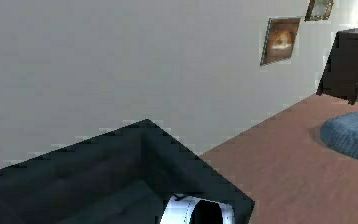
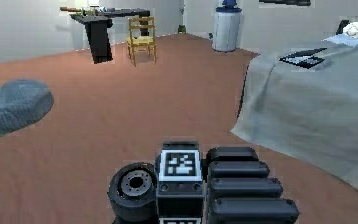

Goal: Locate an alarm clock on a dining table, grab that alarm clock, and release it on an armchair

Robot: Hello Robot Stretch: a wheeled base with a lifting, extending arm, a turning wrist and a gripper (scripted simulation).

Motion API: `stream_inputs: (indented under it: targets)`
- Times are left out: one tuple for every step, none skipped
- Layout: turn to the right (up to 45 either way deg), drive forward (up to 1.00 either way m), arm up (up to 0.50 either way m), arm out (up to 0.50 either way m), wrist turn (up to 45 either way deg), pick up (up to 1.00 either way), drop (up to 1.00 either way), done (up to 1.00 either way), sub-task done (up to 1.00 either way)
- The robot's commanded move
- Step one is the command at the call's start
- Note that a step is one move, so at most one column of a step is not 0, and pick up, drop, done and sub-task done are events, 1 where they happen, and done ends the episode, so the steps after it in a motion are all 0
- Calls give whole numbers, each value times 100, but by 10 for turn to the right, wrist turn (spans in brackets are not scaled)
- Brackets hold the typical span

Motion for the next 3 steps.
stream_inputs:
  targets:
    - [-180,0,0,0,0,0,0,0,0]
    - [450,0,0,0,0,0,0,0,0]
    - [240,0,0,0,0,0,0,0,0]
